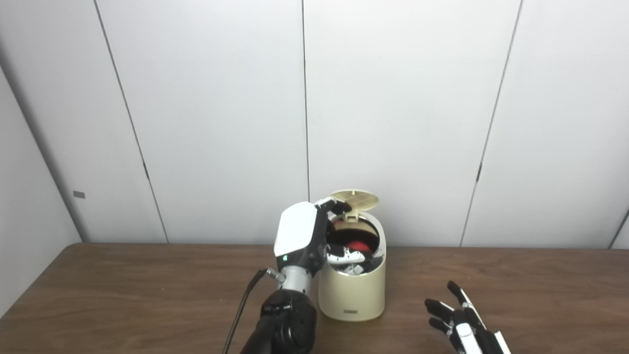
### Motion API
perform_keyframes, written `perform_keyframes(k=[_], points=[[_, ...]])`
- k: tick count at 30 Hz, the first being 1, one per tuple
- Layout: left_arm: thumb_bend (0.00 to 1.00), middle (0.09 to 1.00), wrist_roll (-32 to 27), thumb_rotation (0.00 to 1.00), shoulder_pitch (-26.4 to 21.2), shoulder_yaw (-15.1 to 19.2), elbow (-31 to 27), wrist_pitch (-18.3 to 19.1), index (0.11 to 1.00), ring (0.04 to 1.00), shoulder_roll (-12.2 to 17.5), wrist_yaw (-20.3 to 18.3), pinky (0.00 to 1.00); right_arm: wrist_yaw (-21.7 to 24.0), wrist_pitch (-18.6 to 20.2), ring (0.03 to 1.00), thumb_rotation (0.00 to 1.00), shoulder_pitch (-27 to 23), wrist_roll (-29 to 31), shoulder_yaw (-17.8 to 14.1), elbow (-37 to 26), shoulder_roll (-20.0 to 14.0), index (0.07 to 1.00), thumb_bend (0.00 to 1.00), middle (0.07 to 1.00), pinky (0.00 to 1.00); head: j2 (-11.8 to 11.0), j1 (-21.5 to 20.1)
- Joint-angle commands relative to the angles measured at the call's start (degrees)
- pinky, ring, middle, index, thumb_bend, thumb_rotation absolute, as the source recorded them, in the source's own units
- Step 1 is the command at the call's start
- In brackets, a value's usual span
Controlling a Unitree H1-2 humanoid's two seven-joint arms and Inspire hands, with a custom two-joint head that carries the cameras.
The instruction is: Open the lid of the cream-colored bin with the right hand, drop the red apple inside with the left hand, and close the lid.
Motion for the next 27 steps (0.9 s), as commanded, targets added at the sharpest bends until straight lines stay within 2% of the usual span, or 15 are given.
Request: perform_keyframes(k=[1, 4, 9, 14, 15, 16, 18, 21, 27], points=[[0.96, 0.699, -1.2, 0.08, 0.0, 0.3, 0.8, 2.7, 0.66, 0.676, -0.2, -2.5, 0.59, 0.1, -1.2, 0.821, 0.78, 0.9, 0.0, -0.1, 1.9, -0.1, 0.949, 0.48, 0.763, 0.8, -0.1, -0.1], [0.95, 0.695, -1.2, 0.08, -0.1, 0.3, 1.1, 2.9, 0.657, 0.672, -0.1, -2.5, 0.59, 0.2, -1.1, 0.823, 0.79, 0.9, 0.4, -0.3, 1.9, 0.0, 0.942, 0.53, 0.761, 0.8, -0.1, 0.1], [0.94, 0.698, -0.6, 0.06, 0.0, -0.1, 0.9, 2.9, 0.66, 0.672, 0.1, -2.5, 0.59, 0.2, -1.4, 0.834, 0.82, 0.8, 0.3, -0.3, 2.1, -0.2, 0.945, 0.53, 0.763, 0.81, 0.0, 0.2], [0.91, 0.668, -0.1, 0.0, 0.6, -0.6, 1.0, 0.6, 0.638, 0.642, 0.6, -0.4, 0.56, 0.1, -1.1, 0.835, 0.84, 1.0, 0.0, -0.3, 2.0, -0.3, 0.944, 0.54, 0.762, 0.81, -0.1, 0.4], [0.72, 0.649, 0.0, 0.02, 0.7, -0.7, 1.0, 0.1, 0.566, 0.621, 0.6, 0.2, 0.55, 0.1, -1.1, 0.838, 0.84, 1.0, 0.0, -0.3, 2.0, -0.3, 0.949, 0.53, 0.764, 0.81, -0.1, 0.4], [0.6, 0.637, -0.1, 0.03, 0.9, -0.7, 1.1, -1.1, 0.521, 0.607, 0.7, 1.1, 0.54, 0.1, -1.1, 0.84, 0.84, 1.0, -0.1, -0.3, 2.0, -0.4, 0.951, 0.53, 0.765, 0.82, 0.0, 0.5], [0.51, 0.57, -0.4, 0.01, 1.1, -0.7, 1.3, -2.6, 0.483, 0.504, 0.9, 2.4, 0.45, 0.2, -1.1, 0.846, 0.87, 1.0, -0.1, -0.3, 2.0, -0.5, 0.958, 0.5, 0.767, 0.83, 0.0, 0.5], [0.48, 0.515, -0.4, 0.0, 1.5, -0.6, 1.5, -4.4, 0.489, 0.434, 1.1, 4.0, 0.35, 0.2, -1.5, 0.847, 0.89, 1.0, -0.4, -0.2, 2.2, -0.7, 0.964, 0.47, 0.772, 0.83, -0.1, 0.6], [0.47, 0.512, 0.4, 0.0, 2.0, -1.0, 1.5, -6.6, 0.476, 0.421, 2.0, 5.6, 0.32, 0.4, -1.9, 0.847, 0.91, 1.0, 0.1, -0.3, 2.7, -0.7, 0.964, 0.44, 0.772, 0.83, -0.1, 0.7]])
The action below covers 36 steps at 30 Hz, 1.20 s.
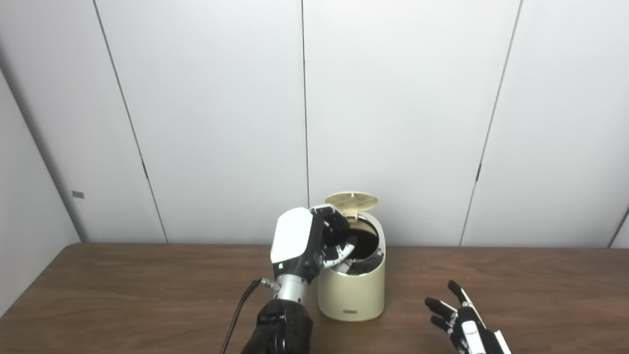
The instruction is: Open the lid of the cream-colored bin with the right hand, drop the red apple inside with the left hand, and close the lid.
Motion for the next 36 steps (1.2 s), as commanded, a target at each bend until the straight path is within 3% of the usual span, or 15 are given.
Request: perform_keyframes(k=[1, 6, 15, 17, 21, 24, 31, 35, 36], points=[[0.47, 0.513, 0.8, 0.0, -0.2, -0.2, 0.4, -0.3, 0.473, 0.422, 0.9, 0.5, 0.32, 0.3, -1.7, 0.847, 0.91, 1.2, 0.1, -0.3, 2.4, -0.3, 0.964, 0.43, 0.772, 0.83, 0.0, 0.1], [0.48, 0.509, 1.2, 0.0, -0.2, -0.3, 1.2, -2.6, 0.46, 0.447, 1.4, 3.1, 0.36, 0.3, -1.3, 0.833, 0.88, 1.2, 0.7, -0.5, 2.3, -0.1, 0.946, 0.45, 0.76, 0.81, 0.0, 0.1], [0.48, 0.495, 1.6, 0.0, -0.6, -1.3, 5.2, -23.8, 0.469, 0.473, 4.6, 16.6, 0.37, 0.1, -1.1, 0.828, 0.86, 1.3, 0.9, -0.7, 1.8, -0.1, 0.928, 0.46, 0.765, 0.81, 0.4, 0.0], [0.48, 0.498, 1.6, 0.0, -0.4, -1.1, 5.1, -26.5, 0.461, 0.468, 5.1, 18.3, 0.36, 0.3, -1.1, 0.822, 0.86, 1.3, 0.4, -0.5, 1.8, -0.4, 0.93, 0.43, 0.766, 0.8, 0.4, 0.0], [0.48, 0.508, 1.0, 0.0, 0.1, 0.1, 3.4, -27.9, 0.464, 0.469, 5.1, 18.6, 0.36, 0.3, -1.0, 0.822, 0.88, 1.4, 0.3, -0.5, 1.5, -0.5, 0.93, 0.44, 0.771, 0.8, 0.4, 0.0], [0.48, 0.509, -4.5, 0.0, 1.7, 2.8, -0.8, -26.2, 0.456, 0.467, 3.6, 15.0, 0.39, 0.3, -0.9, 0.817, 0.86, 1.4, 0.8, -0.7, 1.3, -0.4, 0.928, 0.45, 0.771, 0.8, 0.7, 0.1], [0.48, 0.536, -18.6, 0.0, 5.9, 10.9, -12.9, -15.7, 0.458, 0.458, -0.2, 4.0, 0.38, 0.1, -0.1, 0.823, 0.86, 1.4, 1.0, -0.9, 0.7, -0.3, 0.919, 0.44, 0.78, 0.8, 1.0, 0.2], [0.48, 0.514, -26.9, 0.0, 7.5, 15.3, -18.9, -5.8, 0.462, 0.463, -1.7, -1.9, 0.38, 0.5, -0.8, 0.831, 0.87, 1.3, 2.1, -1.1, 0.4, -0.3, 0.913, 0.45, 0.782, 0.81, 1.4, 0.2], [0.49, 0.507, -28.1, 0.0, 8.0, 16.1, -20.2, -2.8, 0.485, 0.446, -1.7, -3.2, 0.42, 0.7, -1.0, 0.832, 0.88, 1.3, 2.5, -1.1, 0.4, -0.4, 0.912, 0.45, 0.782, 0.82, 1.5, 0.2]])
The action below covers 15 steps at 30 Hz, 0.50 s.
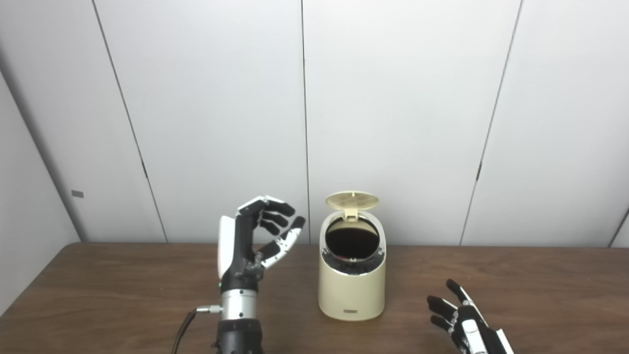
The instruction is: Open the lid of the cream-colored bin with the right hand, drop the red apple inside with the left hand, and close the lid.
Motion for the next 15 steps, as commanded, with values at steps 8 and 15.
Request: perform_keyframes(k=[8, 15], points=[[0.51, 0.72, -11.9, 0.3, 7.6, 4.6, -7.2, 8.1, 0.725, 0.669, 2.4, -10.8, 0.61, 0.9, -0.8, 0.916, 0.9, 1.0, 1.3, -1.0, -0.9, -1.3, 0.945, 0.48, 0.883, 0.9, 0.8, -0.1], [0.49, 0.889, -19.7, 0.52, 14.5, 4.9, -8.4, 7.9, 0.909, 0.857, 3.5, -17.3, 0.82, 1.3, 0.4, 0.998, 0.9, -1.9, 1.9, -1.8, -1.7, -2.4, 0.969, 0.51, 0.99, 0.99, 1.5, -0.7]])
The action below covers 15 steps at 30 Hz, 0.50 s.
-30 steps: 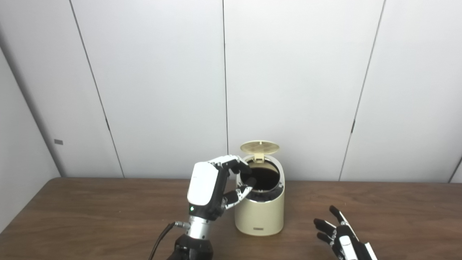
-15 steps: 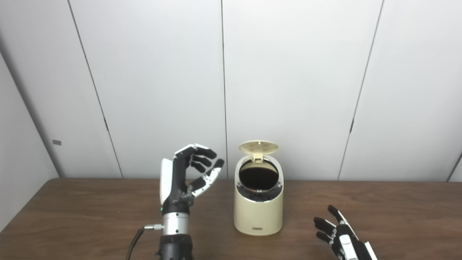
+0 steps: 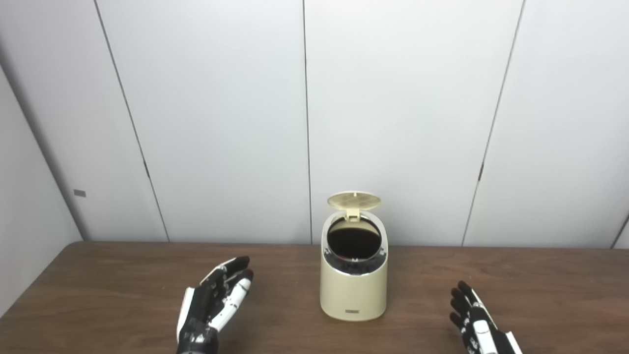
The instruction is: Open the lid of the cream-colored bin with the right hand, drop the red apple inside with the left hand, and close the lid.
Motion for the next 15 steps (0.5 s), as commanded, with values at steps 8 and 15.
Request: perform_keyframes(k=[8, 15], points=[[0.46, 0.914, -1.1, 0.6, 5.3, -1.2, -4.4, -1.3, 0.921, 0.896, -1.9, -1.0, 0.86, 0.2, 2.1, 0.999, 0.9, -8.1, -4.1, 0.0, -3.5, -4.1, 0.929, 0.58, 0.972, 0.98, 0.8, -0.4], [0.44, 0.983, -1.4, 0.76, 7.7, -1.8, -5.4, -1.9, 0.986, 0.962, -2.3, -1.5, 0.95, 1.5, 8.9, 1.0, 0.93, -14.7, -7.0, 1.5, -6.6, -6.7, 0.892, 0.62, 0.988, 0.98, 1.9, -0.3]])
